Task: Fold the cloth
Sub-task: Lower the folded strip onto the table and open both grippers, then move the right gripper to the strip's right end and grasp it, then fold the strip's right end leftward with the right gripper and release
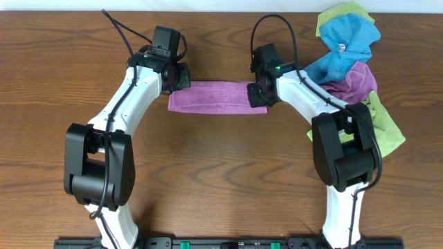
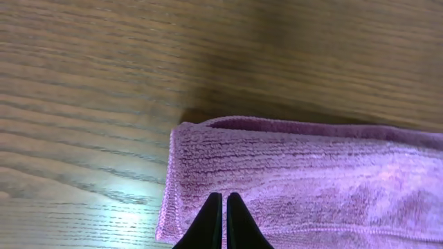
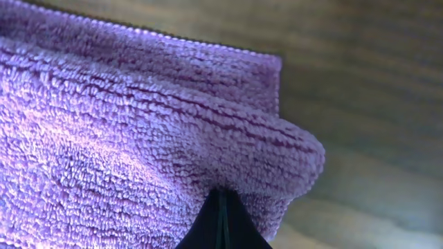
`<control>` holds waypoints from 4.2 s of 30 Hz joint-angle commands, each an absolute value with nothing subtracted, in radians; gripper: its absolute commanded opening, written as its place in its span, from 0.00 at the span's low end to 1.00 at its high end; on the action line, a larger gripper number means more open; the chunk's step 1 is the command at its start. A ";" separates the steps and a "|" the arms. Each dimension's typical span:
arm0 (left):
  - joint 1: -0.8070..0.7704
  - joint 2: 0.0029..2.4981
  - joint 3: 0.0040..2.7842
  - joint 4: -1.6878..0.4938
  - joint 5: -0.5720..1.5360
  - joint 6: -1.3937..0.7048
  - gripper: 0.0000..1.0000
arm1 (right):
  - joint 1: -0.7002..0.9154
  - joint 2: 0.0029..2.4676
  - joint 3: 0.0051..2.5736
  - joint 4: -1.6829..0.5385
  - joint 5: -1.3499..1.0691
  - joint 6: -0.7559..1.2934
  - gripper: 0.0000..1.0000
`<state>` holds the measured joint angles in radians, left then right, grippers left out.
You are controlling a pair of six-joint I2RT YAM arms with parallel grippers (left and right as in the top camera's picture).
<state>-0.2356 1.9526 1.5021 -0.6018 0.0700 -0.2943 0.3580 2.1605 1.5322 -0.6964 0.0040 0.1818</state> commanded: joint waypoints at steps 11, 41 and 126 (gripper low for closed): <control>-0.225 2.027 1.507 -0.628 0.066 -0.246 0.06 | 0.400 2.025 1.506 -0.726 -0.001 0.224 0.01; -0.221 2.156 1.507 -0.767 0.043 -0.247 0.06 | 0.052 1.867 1.462 -0.771 -0.542 0.133 0.59; 0.034 1.505 1.596 -0.870 0.197 -0.291 0.06 | 0.529 2.228 1.863 -1.010 0.142 0.221 0.01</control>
<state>0.0319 1.5146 1.5982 -0.8612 0.1848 -0.2882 0.5343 2.2093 1.8671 -1.0084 0.0811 0.2024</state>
